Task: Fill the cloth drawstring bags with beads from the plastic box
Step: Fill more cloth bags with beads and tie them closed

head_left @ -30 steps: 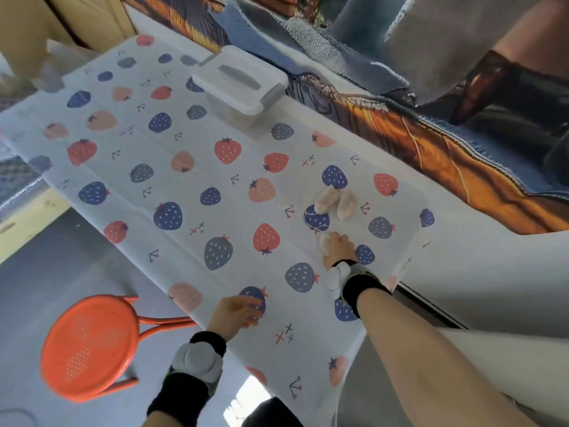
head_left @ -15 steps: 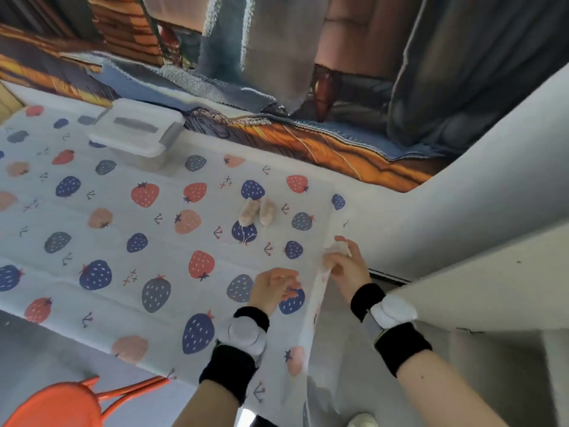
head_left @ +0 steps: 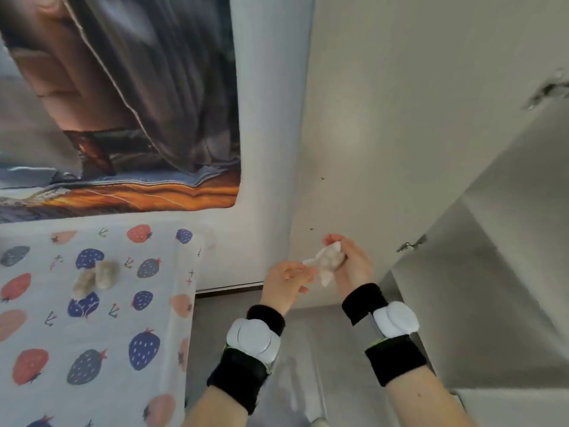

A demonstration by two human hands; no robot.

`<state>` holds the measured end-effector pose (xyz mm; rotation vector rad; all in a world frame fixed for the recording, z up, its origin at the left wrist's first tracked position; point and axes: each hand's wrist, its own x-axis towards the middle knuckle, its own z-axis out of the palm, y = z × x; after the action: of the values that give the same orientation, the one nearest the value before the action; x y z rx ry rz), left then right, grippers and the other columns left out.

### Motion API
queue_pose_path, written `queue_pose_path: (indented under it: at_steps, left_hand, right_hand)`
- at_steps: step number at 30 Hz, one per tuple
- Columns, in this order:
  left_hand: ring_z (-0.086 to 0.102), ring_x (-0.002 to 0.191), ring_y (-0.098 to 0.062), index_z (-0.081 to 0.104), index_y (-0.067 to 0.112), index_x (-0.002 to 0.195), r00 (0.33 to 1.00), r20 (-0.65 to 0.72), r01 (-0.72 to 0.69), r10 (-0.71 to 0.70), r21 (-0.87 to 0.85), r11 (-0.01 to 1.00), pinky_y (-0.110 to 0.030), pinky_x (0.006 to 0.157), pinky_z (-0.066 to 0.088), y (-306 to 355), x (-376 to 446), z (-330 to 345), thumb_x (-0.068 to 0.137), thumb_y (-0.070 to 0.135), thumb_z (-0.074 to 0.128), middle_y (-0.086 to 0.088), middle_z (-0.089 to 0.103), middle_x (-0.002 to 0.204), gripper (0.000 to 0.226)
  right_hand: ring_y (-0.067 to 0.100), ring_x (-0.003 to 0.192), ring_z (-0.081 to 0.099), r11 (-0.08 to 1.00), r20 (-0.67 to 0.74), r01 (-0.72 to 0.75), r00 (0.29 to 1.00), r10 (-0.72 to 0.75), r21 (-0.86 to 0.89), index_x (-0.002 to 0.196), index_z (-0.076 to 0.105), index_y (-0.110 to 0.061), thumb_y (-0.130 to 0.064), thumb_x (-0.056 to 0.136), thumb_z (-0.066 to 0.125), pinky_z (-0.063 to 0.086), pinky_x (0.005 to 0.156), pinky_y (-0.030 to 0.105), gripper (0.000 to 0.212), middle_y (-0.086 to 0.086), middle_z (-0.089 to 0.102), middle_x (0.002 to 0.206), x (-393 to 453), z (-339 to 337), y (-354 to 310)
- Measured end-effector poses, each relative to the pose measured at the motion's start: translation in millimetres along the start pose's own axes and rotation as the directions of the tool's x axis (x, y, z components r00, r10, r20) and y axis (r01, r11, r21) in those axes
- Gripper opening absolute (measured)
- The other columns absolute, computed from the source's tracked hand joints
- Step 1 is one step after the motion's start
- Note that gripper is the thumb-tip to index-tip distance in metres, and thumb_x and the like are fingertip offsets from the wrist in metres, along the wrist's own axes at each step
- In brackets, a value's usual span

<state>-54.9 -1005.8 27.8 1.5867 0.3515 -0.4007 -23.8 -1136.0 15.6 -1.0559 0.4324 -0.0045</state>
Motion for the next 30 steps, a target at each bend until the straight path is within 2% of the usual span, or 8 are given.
queue_pose_path:
  at_steps: [3,7,12,18,20,24,28,30]
  left_hand:
    - [0.056,0.047,-0.007,0.059,0.009,0.094,0.998,0.06,-0.028,0.028,0.007,1.0,-0.014,0.043,0.036,2,7,21,0.091,0.015,0.06,-0.001,0.066,0.072,0.007]
    - [0.056,0.047,-0.006,0.062,0.008,0.095,0.984,0.168,-0.06,0.05,0.055,0.997,-0.014,0.045,0.038,17,13,71,0.094,0.015,0.055,0.004,0.067,0.066,0.011]
    - [0.056,0.045,-0.006,0.063,0.013,0.085,0.955,0.279,-0.131,0.101,0.091,0.987,-0.014,0.045,0.038,55,44,120,0.095,0.009,0.05,0.003,0.066,0.064,0.017]
    - [0.058,0.048,-0.007,0.065,0.013,0.086,0.909,0.397,-0.193,0.131,0.12,0.974,-0.015,0.049,0.04,78,87,151,0.093,0.001,0.047,0.001,0.068,0.067,0.022]
    - [0.058,0.048,-0.008,0.065,0.013,0.085,0.868,0.48,-0.214,0.122,0.141,0.967,-0.015,0.048,0.04,92,106,169,0.092,-0.001,0.047,0.003,0.068,0.064,0.024]
    - [0.056,0.049,-0.011,0.064,0.011,0.084,0.813,0.577,-0.226,0.076,0.193,0.955,-0.015,0.047,0.038,108,133,195,0.089,-0.005,0.046,0.0,0.067,0.063,0.024]
    - [0.055,0.052,-0.013,0.063,0.013,0.082,0.736,0.676,-0.288,0.037,0.263,0.921,-0.018,0.049,0.038,121,158,242,0.088,-0.005,0.046,-0.004,0.066,0.067,0.026]
    - [0.055,0.055,-0.013,0.063,0.015,0.081,0.691,0.722,-0.354,0.042,0.286,0.89,-0.018,0.051,0.039,125,164,269,0.088,-0.004,0.045,-0.003,0.066,0.069,0.027]
  right_hand:
    - [0.013,0.075,0.055,0.995,0.028,0.077,0.997,-0.075,-0.065,0.079,0.064,-0.011,-0.014,0.098,0.04,0.043,0.072,0.027,0.031,0.002,0.059,0.082,4,-21,-22]
    - [0.014,0.067,0.046,0.976,-0.05,0.201,0.977,-0.205,-0.082,0.068,0.06,-0.017,-0.015,0.099,0.039,0.037,0.068,0.029,0.037,-0.002,0.056,0.074,12,-57,-71]
    - [0.014,0.071,0.047,0.949,-0.181,0.315,0.933,-0.312,-0.014,0.075,0.059,-0.014,-0.016,0.1,0.039,0.037,0.072,0.029,0.032,-0.001,0.054,0.074,36,-95,-128]
    - [0.011,0.091,0.053,0.939,-0.356,0.269,0.917,-0.181,0.216,0.089,0.057,-0.013,-0.022,0.101,0.035,0.043,0.086,0.028,0.026,0.001,0.055,0.091,64,-138,-162]
    - [0.01,0.09,0.053,0.943,-0.492,0.225,0.867,-0.079,0.245,0.085,0.056,-0.014,-0.021,0.101,0.036,0.042,0.089,0.027,0.026,0.001,0.055,0.094,78,-161,-173]
    - [0.018,0.07,0.056,0.978,-0.686,0.105,0.726,0.05,0.182,0.074,0.06,-0.015,-0.013,0.092,0.052,0.05,0.073,0.034,0.02,0.006,0.057,0.082,99,-209,-187]
    - [0.026,0.081,0.057,0.997,-0.828,0.073,0.56,-0.036,0.006,0.074,0.062,-0.017,-0.018,0.095,0.045,0.05,0.089,0.043,0.027,0.012,0.062,0.091,102,-246,-206]
    - [0.028,0.084,0.058,0.996,-0.875,0.065,0.477,-0.088,-0.064,0.086,0.066,-0.013,-0.02,0.094,0.045,0.051,0.082,0.041,0.024,0.013,0.063,0.096,103,-261,-220]
